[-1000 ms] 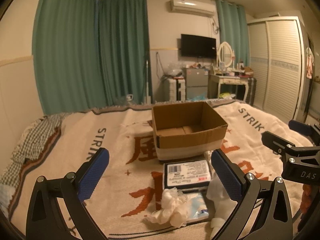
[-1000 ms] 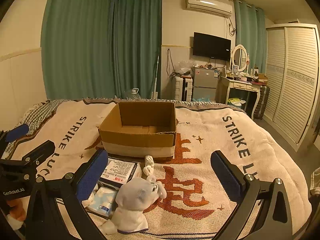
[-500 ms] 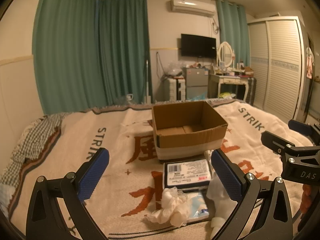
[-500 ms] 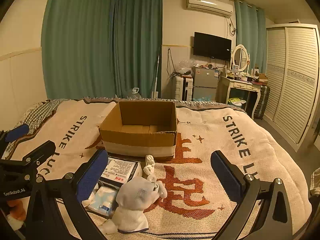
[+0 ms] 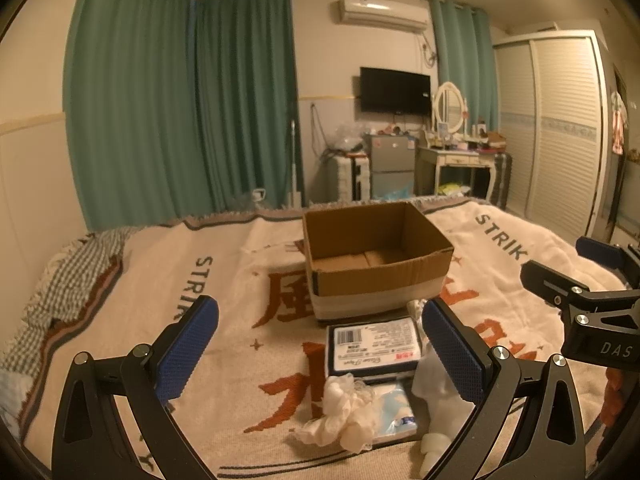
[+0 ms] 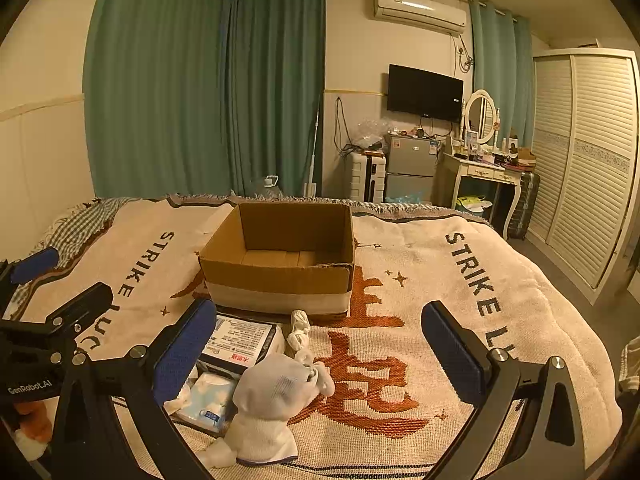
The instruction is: Organize soft objects
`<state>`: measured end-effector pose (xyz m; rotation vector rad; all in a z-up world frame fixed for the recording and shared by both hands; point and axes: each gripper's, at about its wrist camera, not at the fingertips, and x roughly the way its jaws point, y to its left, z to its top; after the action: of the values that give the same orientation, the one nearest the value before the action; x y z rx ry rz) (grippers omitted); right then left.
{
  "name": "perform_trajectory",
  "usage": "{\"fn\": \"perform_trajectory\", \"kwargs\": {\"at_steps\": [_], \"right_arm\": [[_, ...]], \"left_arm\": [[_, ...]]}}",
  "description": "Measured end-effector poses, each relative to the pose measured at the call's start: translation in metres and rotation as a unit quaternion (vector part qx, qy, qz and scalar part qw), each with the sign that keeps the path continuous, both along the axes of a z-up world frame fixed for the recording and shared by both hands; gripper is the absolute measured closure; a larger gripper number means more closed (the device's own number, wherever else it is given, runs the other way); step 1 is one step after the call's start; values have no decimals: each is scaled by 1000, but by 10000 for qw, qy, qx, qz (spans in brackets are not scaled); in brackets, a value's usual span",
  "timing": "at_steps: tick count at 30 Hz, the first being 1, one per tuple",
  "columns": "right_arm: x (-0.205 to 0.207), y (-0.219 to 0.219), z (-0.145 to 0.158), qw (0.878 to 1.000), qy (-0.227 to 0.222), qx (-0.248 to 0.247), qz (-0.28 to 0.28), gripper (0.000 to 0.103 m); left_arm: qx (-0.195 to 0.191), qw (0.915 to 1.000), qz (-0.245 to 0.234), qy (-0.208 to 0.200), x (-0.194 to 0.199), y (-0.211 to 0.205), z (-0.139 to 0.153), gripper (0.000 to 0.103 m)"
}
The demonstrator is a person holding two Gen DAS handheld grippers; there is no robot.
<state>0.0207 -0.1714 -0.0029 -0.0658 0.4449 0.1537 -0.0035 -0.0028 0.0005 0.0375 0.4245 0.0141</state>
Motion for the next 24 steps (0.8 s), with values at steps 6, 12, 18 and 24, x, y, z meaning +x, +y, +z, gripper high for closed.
{"fn": "perform_trajectory", "kwargs": {"at_steps": [6,12,18,24], "right_arm": [[-10,3,13,10000,-83,-8,18,0],[-24,7,29,9999,-97,-52,-6,0],[-35,15,26,9995,102,-293,0,0],[-21,17,-10,9964,655,-533,-8,0]], "left_arm": [[-118,9999,-70,-43,-9,4,13,0],[-33,9998,-217,18,-21,9,23,0],[-127,9976,-366,571,-18,17,-1,0],[-52,9927,-314,1165,-5,15,-45,1]]}}
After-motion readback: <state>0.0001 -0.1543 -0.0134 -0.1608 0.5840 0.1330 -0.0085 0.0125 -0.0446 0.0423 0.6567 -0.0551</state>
